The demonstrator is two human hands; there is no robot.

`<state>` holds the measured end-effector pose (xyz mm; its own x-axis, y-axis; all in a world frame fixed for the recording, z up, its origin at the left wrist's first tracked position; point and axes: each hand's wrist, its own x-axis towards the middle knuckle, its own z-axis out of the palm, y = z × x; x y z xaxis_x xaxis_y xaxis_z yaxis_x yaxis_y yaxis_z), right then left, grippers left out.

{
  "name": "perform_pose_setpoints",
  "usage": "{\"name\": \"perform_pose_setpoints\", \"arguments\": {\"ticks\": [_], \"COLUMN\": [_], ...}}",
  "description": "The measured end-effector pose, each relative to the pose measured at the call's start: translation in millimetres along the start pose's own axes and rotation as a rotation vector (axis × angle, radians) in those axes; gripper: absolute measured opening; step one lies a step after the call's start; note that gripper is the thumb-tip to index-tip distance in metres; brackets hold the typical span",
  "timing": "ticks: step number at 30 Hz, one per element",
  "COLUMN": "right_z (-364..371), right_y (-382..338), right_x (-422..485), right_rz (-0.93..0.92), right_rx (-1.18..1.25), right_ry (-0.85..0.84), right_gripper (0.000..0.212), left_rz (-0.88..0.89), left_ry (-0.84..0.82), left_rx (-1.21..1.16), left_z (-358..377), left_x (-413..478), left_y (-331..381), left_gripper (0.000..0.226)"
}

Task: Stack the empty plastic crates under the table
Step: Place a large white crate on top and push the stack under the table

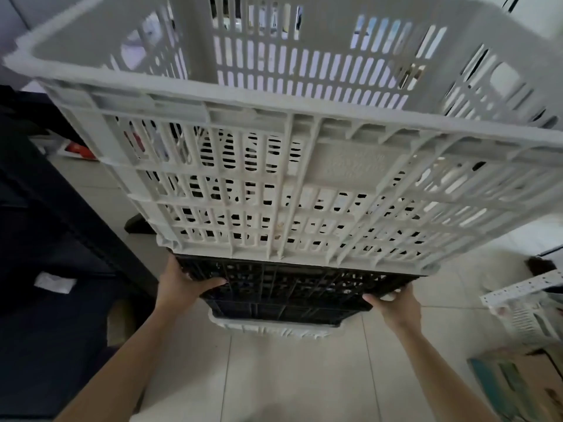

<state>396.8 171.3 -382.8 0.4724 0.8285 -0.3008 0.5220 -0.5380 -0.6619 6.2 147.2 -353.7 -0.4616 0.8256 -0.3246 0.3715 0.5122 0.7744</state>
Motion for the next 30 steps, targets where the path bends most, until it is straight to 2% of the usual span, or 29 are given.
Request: {"name": "perform_pose_setpoints", "arguments": {"ticks": [6, 18, 30], "right_z": [-2.7, 14.6, 27.4], "right_y": [6.2, 1.0, -34.2], "right_x": [21.5, 27.1, 69.5], "right_rz": [-0.050, -0.073, -0.111], "right_rx": [-0.157, -0.239, -0.212], "right_ry": [0.059, 0.137, 0.136], "right_gripper": [0.058, 0.071, 0.068], "left_rz": [-0.036, -0.054, -0.055], "left_ry": [0.121, 0.147, 0.153], "left_rx": [0.166, 0.190, 0.172], "left_z": [16.5, 20.1, 29.4], "left_x": [6.3, 20.6, 64.9], "left_y": [-4.5, -0.9, 24.4], "left_gripper": [0.092, 0.091, 0.097]}}
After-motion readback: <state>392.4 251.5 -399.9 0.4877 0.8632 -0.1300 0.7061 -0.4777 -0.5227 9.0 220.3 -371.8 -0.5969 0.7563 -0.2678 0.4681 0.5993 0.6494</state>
